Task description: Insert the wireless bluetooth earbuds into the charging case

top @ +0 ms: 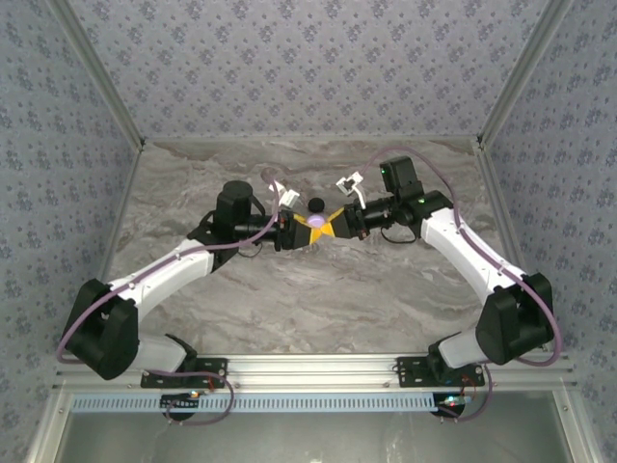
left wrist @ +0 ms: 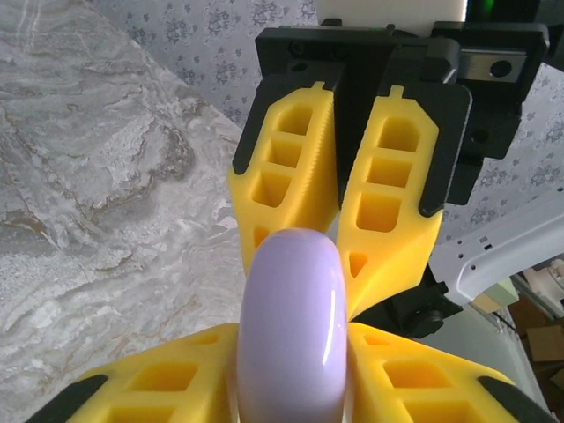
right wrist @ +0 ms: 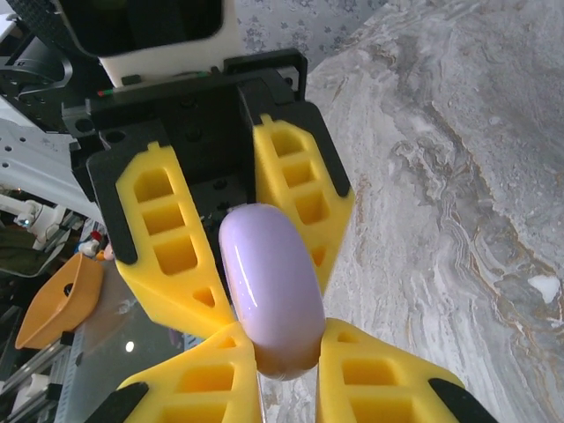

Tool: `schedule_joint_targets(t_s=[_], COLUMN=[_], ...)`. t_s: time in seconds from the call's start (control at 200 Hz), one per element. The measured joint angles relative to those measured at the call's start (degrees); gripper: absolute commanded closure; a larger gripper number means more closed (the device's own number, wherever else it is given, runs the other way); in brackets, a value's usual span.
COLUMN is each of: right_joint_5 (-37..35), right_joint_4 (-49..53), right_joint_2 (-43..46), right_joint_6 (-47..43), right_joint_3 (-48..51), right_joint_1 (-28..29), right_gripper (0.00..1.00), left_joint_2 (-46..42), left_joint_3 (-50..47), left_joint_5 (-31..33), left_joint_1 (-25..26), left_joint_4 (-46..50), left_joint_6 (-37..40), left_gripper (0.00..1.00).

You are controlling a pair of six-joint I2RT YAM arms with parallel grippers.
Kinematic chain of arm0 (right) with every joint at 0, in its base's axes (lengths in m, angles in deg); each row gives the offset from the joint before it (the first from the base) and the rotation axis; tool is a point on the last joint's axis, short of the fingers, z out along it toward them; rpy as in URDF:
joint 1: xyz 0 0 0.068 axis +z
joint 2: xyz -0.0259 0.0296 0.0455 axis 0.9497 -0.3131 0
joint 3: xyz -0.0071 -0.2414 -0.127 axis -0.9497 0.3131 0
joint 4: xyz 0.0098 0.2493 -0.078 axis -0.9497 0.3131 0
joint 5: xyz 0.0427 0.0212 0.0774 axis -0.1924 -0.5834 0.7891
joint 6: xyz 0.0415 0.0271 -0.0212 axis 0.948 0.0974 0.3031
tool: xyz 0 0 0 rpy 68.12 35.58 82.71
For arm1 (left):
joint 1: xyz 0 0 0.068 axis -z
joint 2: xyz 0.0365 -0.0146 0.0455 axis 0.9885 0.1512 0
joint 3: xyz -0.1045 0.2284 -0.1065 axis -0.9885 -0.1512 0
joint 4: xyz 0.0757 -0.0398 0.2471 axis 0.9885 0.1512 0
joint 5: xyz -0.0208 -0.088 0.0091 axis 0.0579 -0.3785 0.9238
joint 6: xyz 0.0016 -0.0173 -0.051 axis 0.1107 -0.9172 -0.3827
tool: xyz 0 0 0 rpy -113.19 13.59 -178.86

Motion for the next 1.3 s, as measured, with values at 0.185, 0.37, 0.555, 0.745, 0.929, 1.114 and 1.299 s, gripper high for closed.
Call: schedule_joint_targets(t_s=[0.185, 0.37, 0.555, 0.745, 0.929, 1.114, 1.299], right_joint_5=[-0.09, -0.31, -2.51, -5.51, -8.17, -9.18, -12.66], right_joint_4=[-0.79, -0.76, -0.31, 1.31, 2.67, 3.02, 2.16], right_joint_2=[0.24, 0.26, 0.7, 1.57, 1.6, 1.79, 2.99], right_joint_6=[0.39, 0.37, 0.07, -0.31, -0.28, -0.11, 1.07], right_joint_3=[0.0, 0.0, 0.0, -0.55, -0.76, -1.29, -1.29], right_joint_1=[0.0, -0.04, 0.42, 1.44, 1.73, 1.97, 1.81], right_gripper=[0.82, 0.75, 0.6, 0.55, 0.55, 0.55, 0.54], left_joint_2=[0.0, -0.04, -0.09, -0.09, -0.59, -2.51, -3.93], left_joint_3=[0.0, 0.0, 0.5, 1.29, 1.29, 0.39, -0.94], left_joint_5=[0.0, 0.04, 1.27, 3.17, 4.94, 7.78, 8.2], left_joint_1=[0.02, 0.07, 0.44, 1.55, 2.86, 3.48, 4.5], left_joint_4=[-0.83, -0.85, 0.94, 4.17, 5.77, 6.12, 7.34], left_joint_6=[-0.07, -0.57, 0.87, 5.86, 10.64, 15.52, 19.58], left_gripper=[0.71, 0.84, 0.81, 0.83, 0.87, 0.88, 0.88])
